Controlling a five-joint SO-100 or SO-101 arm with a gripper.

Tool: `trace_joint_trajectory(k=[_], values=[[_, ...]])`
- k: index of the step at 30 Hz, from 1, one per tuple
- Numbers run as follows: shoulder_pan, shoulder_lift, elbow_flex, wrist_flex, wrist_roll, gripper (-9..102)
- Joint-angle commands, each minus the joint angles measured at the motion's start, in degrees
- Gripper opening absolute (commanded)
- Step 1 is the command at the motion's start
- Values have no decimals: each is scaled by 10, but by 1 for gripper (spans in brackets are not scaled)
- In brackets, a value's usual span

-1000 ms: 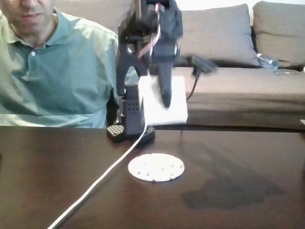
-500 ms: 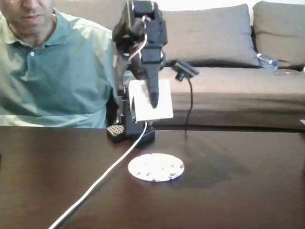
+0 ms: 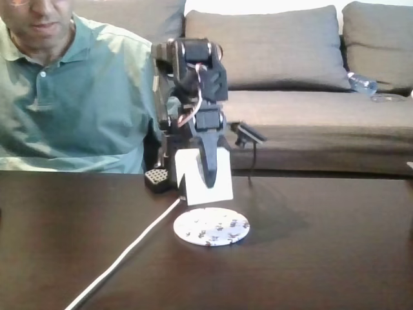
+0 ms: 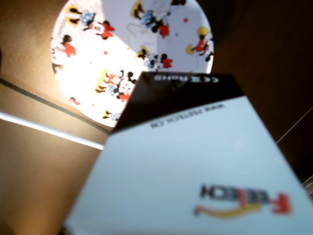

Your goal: Grasp a servo box and put it on the zirlivani.

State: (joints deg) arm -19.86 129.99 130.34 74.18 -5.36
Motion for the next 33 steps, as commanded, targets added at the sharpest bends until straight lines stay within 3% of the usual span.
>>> trace_joint_trajectory(k=[1,33], values=[[-3,6,14,-10,-18,15],[-3,-73,62,-38,-49,15]])
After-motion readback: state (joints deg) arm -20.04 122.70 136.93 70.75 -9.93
